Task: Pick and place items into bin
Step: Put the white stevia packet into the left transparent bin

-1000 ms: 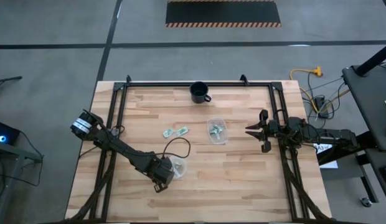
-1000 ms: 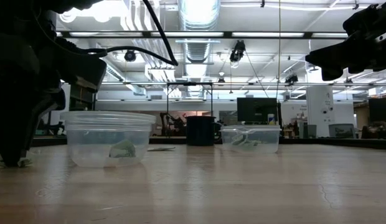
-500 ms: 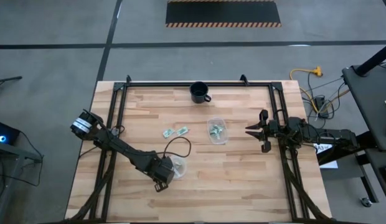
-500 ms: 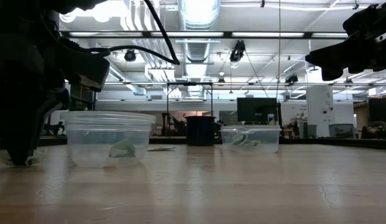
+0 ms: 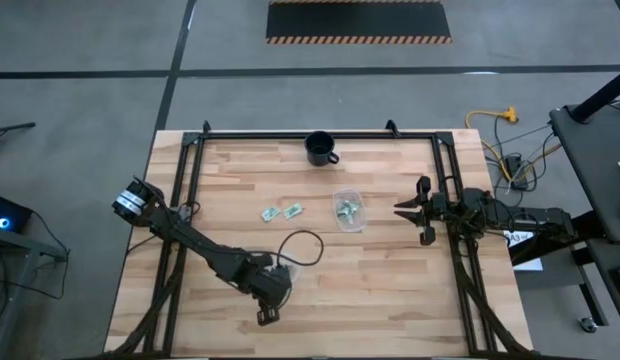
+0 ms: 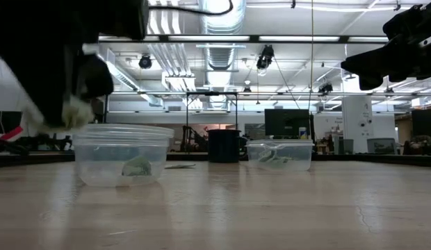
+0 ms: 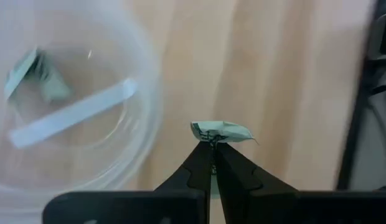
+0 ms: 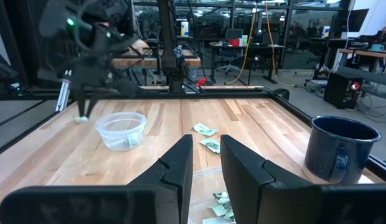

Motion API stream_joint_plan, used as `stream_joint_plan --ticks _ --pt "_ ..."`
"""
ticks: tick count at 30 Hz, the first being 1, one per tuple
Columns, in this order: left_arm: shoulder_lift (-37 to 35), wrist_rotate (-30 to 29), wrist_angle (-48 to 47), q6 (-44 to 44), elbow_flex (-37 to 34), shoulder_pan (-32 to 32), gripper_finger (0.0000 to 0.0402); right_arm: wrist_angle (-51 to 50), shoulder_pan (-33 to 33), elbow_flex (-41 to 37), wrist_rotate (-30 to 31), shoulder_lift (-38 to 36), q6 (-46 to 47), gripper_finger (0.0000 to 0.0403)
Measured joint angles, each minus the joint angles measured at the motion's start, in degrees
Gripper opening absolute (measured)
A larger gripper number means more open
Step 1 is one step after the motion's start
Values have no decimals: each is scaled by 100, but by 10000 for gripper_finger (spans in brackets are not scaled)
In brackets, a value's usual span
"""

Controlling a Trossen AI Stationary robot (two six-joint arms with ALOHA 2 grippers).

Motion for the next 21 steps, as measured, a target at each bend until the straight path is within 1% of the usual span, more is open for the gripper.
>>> stream_joint_plan --ticks 3,6,8,11,14,18,19,21 --pt "0 -145 -54 16 275 -68 0 0 -1 0 -1 1 5 72" --pt "0 -370 -302 137 587 -152 0 0 0 0 -1 -1 9 72" --pt "10 -581 -645 172 852 -201 0 0 -1 0 -1 -1 0 72" --pt "186 -920 -1454 163 1423 -273 0 0 1 0 -1 -1 7 72" --pt "632 -997 -2333 169 2113 -299 0 0 0 0 -1 -1 8 72" --pt "1420 -1055 -3072 488 3166 -309 0 0 -1 -2 -1 -1 6 72" --pt "1637 -1157 -3349 562 3477 -309 0 0 -1 -2 1 -1 9 72" --pt "2052 -1452 -4227 577 4120 -313 0 0 -1 -1 0 -1 0 72"
